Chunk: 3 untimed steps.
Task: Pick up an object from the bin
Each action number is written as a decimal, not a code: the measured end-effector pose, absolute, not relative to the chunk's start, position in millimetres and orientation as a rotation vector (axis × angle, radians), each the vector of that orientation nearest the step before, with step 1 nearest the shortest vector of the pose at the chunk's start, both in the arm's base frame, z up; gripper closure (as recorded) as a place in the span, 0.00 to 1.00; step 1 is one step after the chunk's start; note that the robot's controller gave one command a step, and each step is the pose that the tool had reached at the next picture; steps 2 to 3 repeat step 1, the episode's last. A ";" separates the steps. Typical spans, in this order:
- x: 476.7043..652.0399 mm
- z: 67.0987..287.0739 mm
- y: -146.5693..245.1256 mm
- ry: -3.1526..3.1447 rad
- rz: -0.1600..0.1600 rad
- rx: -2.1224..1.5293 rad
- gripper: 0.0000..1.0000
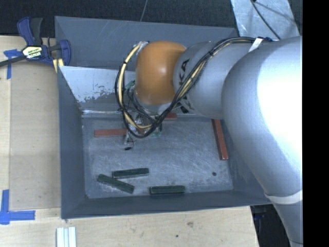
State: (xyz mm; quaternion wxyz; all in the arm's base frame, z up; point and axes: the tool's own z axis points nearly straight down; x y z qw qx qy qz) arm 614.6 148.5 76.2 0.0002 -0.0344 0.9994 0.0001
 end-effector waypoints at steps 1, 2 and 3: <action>613.9 92.6 148.3 3.142 -0.001 -0.108 1.00; 613.9 92.6 148.3 3.142 -0.001 -0.108 1.00; 613.9 92.6 148.3 3.142 -0.001 -0.108 1.00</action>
Offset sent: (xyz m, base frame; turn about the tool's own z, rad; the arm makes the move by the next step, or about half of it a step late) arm 0.0000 0.0001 0.0068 0.0000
